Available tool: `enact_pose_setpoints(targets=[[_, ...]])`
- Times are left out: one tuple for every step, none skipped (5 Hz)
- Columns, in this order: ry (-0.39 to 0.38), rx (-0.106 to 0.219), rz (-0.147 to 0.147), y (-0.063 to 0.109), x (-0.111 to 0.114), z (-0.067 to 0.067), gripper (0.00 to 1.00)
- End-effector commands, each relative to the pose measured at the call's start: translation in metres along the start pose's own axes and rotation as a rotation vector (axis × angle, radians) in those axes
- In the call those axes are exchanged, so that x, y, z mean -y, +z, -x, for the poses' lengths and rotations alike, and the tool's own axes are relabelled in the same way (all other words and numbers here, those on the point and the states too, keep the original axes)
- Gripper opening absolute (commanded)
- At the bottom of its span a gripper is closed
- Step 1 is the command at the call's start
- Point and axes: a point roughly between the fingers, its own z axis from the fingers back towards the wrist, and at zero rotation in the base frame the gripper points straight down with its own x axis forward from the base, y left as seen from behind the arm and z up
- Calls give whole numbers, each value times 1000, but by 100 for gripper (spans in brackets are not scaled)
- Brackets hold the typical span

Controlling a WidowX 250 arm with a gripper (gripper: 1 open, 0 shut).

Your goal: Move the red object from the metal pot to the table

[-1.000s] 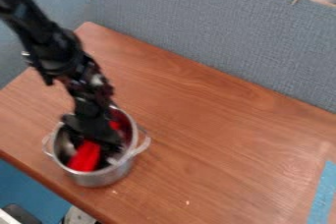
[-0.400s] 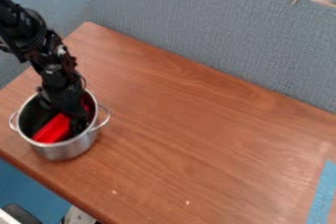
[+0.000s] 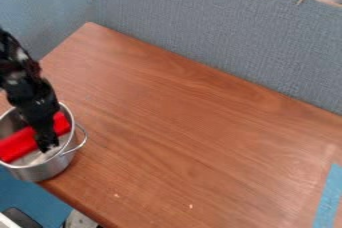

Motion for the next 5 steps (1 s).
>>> enact_pose_setpoints(targets=[[-147,57,-57,53,-8,28,0],[-189,63,-71,49,-9,13,0],[-241,65,-85,44,-7,-2,0],[-336,96,-123,89,-16,-23,0],[-469,122,-130,134,-12,-46,0]])
